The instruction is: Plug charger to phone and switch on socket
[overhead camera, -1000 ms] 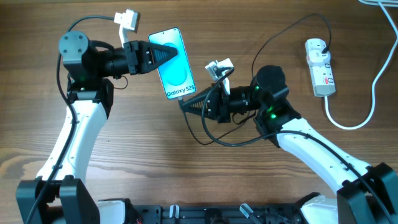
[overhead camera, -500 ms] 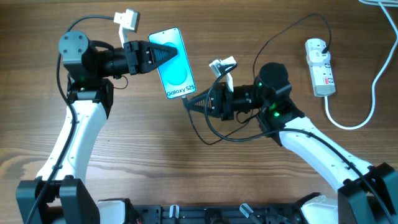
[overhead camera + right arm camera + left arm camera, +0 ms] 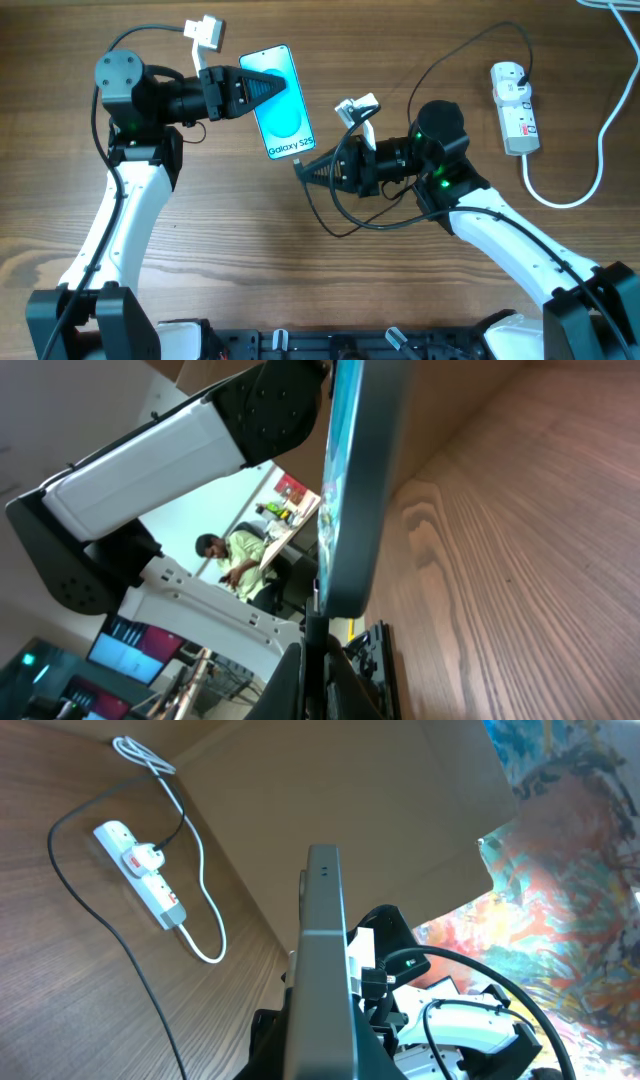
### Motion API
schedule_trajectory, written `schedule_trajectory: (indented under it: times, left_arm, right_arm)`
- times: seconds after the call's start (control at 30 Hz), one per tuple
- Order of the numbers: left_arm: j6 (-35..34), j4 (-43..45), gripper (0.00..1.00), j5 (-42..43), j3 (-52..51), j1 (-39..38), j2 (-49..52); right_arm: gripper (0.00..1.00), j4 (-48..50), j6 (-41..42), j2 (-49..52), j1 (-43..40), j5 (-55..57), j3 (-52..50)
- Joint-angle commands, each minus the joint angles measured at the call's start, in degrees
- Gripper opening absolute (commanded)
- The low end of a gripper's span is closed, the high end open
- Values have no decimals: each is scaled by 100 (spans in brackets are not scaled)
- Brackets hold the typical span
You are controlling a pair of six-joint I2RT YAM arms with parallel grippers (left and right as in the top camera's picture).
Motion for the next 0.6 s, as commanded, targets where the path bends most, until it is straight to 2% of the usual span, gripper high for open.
schedule_trajectory:
  times: [0.0,0.57]
  left_arm:
    - [111,24,4,48,81,-11,-44]
    - [111,24,4,48,81,-11,-44]
  right_arm:
    - [5,35,-37,33,-28,149,13]
    - [5,179,85,33,26,529,13]
